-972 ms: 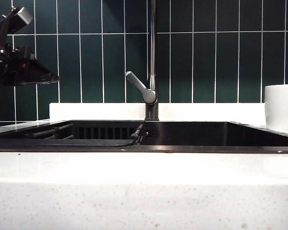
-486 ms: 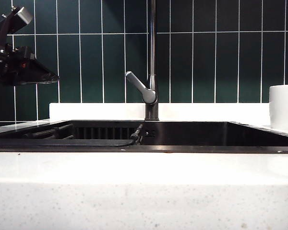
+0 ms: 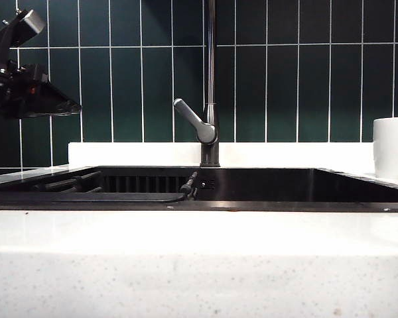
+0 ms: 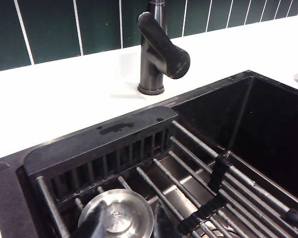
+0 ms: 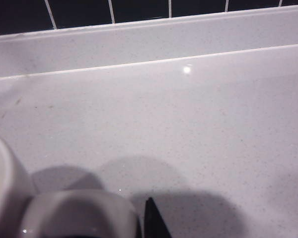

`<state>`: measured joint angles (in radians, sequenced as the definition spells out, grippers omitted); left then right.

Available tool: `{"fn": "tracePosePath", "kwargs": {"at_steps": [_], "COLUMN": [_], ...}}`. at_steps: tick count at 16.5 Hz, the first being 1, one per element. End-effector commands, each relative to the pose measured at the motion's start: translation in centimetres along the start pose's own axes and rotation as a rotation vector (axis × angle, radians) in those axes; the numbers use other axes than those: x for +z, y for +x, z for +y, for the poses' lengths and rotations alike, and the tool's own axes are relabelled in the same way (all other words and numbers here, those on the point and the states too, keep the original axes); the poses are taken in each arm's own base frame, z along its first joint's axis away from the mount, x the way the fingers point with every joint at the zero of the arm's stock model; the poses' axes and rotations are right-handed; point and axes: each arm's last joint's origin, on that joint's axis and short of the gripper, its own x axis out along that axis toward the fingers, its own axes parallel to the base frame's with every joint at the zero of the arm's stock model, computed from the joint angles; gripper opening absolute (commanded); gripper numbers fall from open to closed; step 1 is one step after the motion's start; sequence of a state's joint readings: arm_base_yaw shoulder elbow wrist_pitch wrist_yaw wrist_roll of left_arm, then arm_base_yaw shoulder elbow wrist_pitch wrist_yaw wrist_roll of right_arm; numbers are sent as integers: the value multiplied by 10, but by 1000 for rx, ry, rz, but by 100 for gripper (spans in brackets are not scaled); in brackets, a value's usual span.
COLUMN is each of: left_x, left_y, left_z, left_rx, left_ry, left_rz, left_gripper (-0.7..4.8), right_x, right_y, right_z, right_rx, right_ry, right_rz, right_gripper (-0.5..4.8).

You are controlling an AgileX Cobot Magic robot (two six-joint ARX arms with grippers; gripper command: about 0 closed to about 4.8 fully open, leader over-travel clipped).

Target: Pick up the mug next to the sink, go to the faucet to get some water, pour the water into the sink, and finally put the mug back to its place.

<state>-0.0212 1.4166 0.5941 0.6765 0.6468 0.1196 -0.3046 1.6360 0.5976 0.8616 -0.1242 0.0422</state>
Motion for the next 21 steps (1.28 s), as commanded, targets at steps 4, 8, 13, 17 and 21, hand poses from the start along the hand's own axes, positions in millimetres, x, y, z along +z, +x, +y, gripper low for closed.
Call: {"fn": "tracePosePath", "kwargs": {"at_steps": [4, 8, 13, 17, 21], "left_x": [3, 3, 3, 3, 18], "left_y": [0, 0, 0, 0, 19], "left_z": [-2, -3, -2, -3, 11], "left_rx": [-58, -74, -73, -73, -143], "left_ry": [4, -11, -10, -11, -58], "left_rz": [-20, -22, -23, -23, -33], "left_gripper": [120, 120, 120, 121, 120], "right_x": [4, 6, 17, 36, 64], "right_y": [0, 0, -3, -5, 5], "right_z": [2, 2, 4, 7, 39], "right_rx": [17, 21, 51, 121, 347], "right_ry": [6, 12, 3, 1, 16], "right_rz": [-27, -42, -100, -167, -156], "right_gripper": [16, -1, -1, -1, -1]}}
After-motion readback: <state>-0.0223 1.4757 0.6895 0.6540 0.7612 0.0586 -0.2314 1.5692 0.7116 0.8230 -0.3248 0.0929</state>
